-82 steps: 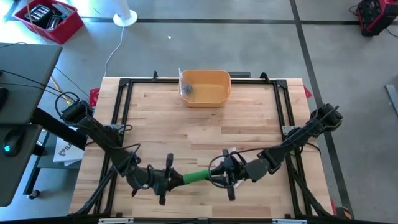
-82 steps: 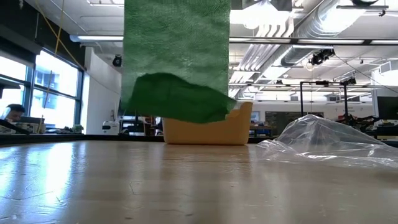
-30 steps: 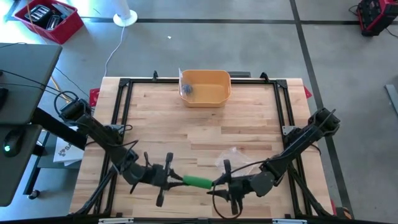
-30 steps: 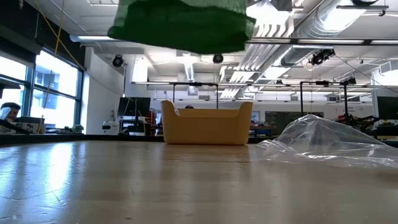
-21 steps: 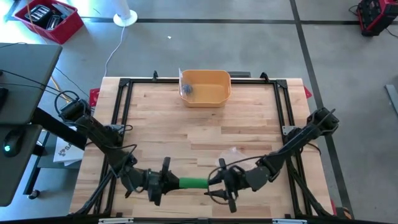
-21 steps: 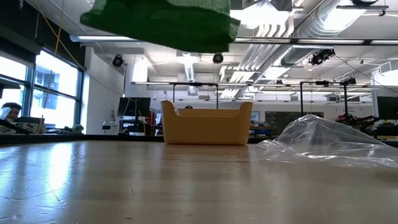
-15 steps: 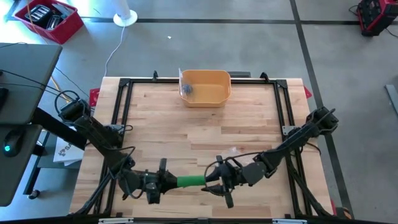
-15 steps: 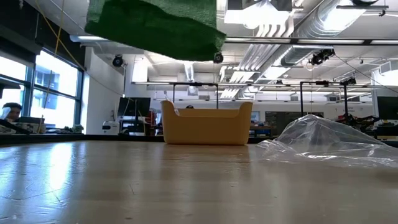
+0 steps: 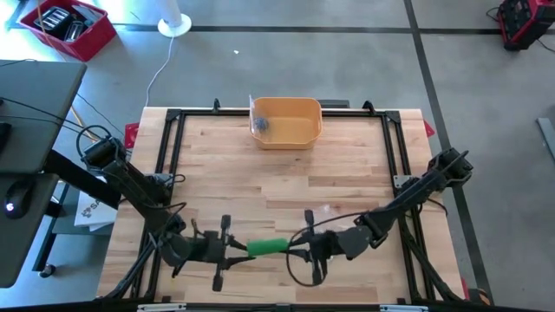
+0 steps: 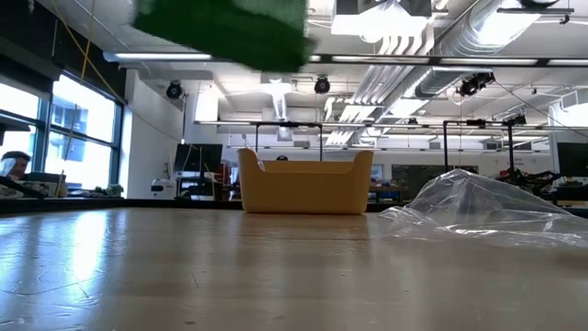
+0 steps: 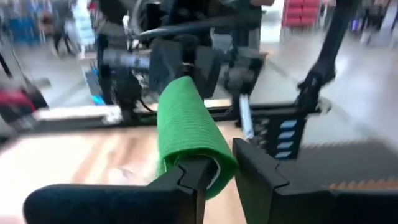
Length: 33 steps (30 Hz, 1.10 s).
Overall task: Roll bandage
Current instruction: Roll the green bandage
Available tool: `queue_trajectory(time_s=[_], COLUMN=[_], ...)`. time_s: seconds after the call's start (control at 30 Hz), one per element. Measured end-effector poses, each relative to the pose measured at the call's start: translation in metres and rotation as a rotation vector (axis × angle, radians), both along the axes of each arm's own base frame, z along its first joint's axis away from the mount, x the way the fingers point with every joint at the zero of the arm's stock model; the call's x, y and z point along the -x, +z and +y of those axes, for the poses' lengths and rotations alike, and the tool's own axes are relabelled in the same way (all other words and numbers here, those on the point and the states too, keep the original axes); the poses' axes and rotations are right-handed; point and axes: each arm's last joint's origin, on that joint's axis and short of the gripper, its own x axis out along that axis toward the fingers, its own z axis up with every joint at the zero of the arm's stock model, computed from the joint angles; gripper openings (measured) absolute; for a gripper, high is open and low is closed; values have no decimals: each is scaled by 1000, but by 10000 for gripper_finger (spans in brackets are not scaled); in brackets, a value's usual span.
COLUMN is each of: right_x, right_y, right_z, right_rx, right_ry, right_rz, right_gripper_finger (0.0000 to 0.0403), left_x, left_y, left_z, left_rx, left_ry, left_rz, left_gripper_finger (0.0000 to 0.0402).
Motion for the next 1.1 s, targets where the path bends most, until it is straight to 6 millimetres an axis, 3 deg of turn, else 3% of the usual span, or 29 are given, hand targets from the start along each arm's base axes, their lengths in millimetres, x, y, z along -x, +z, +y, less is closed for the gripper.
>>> queue_trajectory(time_s=[0.17,0.3,0.37,0.5,0.6,0.77,0.93,1.1], right_x=[5,9,10,10,10,11,12,9], right_y=[-2,-5,-6,-7,-8,-10,-12,-11], right_z=[7,11,12,12,13,12,14,10], right_rx=[506,926,1026,1058,1008,703,387,-24], right_ry=[72,132,145,152,169,79,3,-70], right_rz=[-4,-7,-5,-1,5,48,80,97], right_gripper_finger=[6,18,24,32,38,52,78,93], left_x=[-4,-8,-10,-14,-15,-15,-15,-12], left_y=[2,2,3,6,4,-1,-7,-12], left_z=[5,8,10,13,14,17,19,16], left_rx=[293,405,439,469,452,318,167,-161], left_ry=[27,21,18,-21,-29,6,10,-62], left_rz=[5,13,7,-2,15,50,110,131], left_gripper_finger=[83,89,89,89,72,12,10,6])
